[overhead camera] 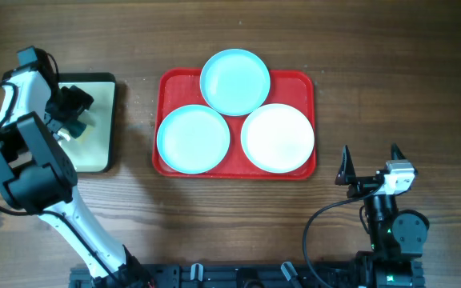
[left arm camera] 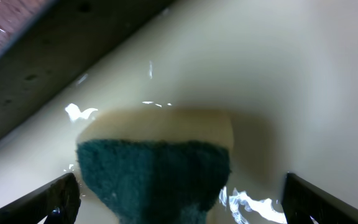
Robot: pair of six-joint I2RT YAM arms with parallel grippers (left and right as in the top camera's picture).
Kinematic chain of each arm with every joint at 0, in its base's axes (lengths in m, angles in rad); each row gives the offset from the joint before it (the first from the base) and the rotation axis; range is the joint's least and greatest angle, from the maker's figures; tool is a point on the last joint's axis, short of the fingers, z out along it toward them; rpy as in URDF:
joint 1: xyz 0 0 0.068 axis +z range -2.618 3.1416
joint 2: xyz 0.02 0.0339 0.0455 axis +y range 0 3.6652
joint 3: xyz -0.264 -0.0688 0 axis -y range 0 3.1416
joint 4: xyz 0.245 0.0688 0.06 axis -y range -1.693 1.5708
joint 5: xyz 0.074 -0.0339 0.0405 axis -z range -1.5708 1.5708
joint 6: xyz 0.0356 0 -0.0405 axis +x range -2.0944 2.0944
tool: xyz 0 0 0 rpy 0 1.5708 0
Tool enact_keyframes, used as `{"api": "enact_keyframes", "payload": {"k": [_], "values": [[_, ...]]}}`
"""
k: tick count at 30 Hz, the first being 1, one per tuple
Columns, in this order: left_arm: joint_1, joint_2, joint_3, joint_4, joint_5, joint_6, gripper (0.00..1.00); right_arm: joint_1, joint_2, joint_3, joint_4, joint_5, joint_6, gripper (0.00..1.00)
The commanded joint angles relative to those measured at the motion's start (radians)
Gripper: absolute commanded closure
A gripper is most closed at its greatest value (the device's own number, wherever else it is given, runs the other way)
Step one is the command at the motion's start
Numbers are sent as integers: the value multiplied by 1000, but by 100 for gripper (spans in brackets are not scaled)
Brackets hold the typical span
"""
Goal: Clean dirty plates on tray and stack at the side
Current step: 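Grasp the green-and-yellow sponge in the water tray with the left gripper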
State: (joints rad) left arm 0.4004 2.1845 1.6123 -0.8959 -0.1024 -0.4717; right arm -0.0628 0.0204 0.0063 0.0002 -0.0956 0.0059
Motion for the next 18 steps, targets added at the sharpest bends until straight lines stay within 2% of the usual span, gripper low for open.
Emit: {"api": "enact_keyframes", "payload": {"k": [1,2,3,6,7,9,10,12,13,14,15,18], "values": [[22,24,-7,10,1,23,0,-4,-6,-1,3,11,-5,0],[26,24,-16,14,1,23,11,-4,-6,-1,3,11,-5,0],[31,24,-27,23,1,23,34,-4,-6,-1,3,11,-5,0],[32,24,-42,32,2,23,73,-4,-6,-1,3,11,-6,0],[32,24,-42,32,2,23,80,-4,-6,-1,3,11,-6,0],[32,24,-42,40,2,23,82,-4,-6,-1,3,11,-5,0],[32,24,-42,48,1,23,96,-4,-6,-1,3,11,-6,0],[32,24,-42,53,1,23,96,-4,-6,-1,3,11,-5,0],[32,24,-42,52,1,23,84,-4,-6,-1,3,11,-5,0],[32,24,-42,48,2,23,35,-4,-6,-1,3,11,-5,0],[32,24,-42,41,2,23,0,-4,-6,-1,3,11,-5,0],[32,24,-42,1,2,23,0,-4,-6,-1,3,11,-5,0]]}}
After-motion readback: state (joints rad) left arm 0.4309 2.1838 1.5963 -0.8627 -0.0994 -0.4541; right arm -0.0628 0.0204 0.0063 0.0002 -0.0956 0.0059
